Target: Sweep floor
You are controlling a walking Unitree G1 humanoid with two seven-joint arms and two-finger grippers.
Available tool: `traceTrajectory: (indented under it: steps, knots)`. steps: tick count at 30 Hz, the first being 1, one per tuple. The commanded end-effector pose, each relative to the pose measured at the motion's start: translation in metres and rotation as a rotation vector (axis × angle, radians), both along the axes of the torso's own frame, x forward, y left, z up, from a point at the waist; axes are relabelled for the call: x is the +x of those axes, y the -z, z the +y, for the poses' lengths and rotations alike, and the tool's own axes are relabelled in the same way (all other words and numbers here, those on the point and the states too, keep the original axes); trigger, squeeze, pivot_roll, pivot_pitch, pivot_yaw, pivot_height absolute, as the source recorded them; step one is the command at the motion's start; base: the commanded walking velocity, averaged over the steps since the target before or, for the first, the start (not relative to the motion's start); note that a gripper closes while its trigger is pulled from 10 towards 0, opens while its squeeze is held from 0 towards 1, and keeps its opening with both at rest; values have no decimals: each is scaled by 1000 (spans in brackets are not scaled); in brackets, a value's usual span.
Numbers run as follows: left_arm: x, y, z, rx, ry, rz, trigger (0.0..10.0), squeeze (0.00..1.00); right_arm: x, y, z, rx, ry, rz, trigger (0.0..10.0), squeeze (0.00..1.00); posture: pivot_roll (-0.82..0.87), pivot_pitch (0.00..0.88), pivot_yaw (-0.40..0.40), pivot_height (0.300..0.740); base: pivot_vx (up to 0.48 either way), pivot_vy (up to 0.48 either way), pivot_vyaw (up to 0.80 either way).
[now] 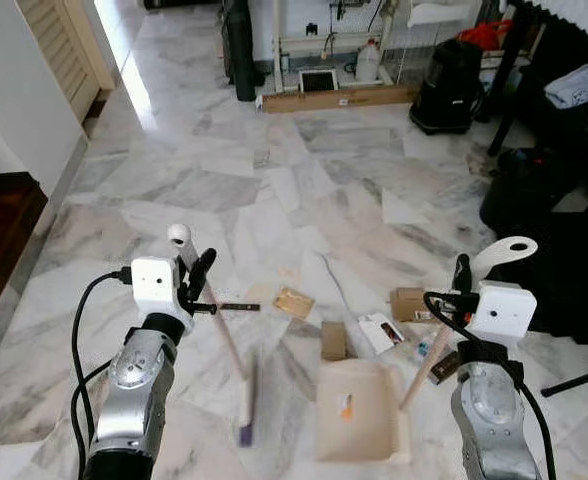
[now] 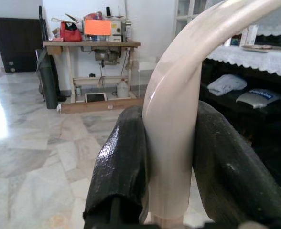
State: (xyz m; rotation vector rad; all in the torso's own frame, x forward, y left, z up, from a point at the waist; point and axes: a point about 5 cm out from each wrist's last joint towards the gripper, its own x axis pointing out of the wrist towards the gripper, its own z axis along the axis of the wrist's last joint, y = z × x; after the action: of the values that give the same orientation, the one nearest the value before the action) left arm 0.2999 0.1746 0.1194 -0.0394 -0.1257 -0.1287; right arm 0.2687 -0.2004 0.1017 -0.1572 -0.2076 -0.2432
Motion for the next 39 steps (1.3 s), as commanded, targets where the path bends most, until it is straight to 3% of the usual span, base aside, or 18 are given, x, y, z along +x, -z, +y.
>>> traceTrajectory:
  steps: [1,7,23,34,39]
  knots:
    - [1,-8,0,-10,4,-43,10000,0,-2,1,-5,-24,2,-11,10000,0,-46,81,50,740,0,0,0]
    - [2,-8,-1,-7,13,-44,10000,0,-5,7,-10,-33,22,3,10000,0,-44,78,51,740,0,0,0]
    - [2,-5,-5,0,41,-29,10000,0,0,1,-1,-22,-7,-25,10000,0,-47,74,46,740,0,0,0]
    - [3,-6,-4,0,39,-32,10000,0,0,4,1,5,-10,-5,10000,0,-46,77,45,740,285,0,0]
    - [3,-6,-4,-1,39,-34,10000,0,1,3,0,-2,-9,-13,10000,0,-47,81,46,740,289,0,-615]
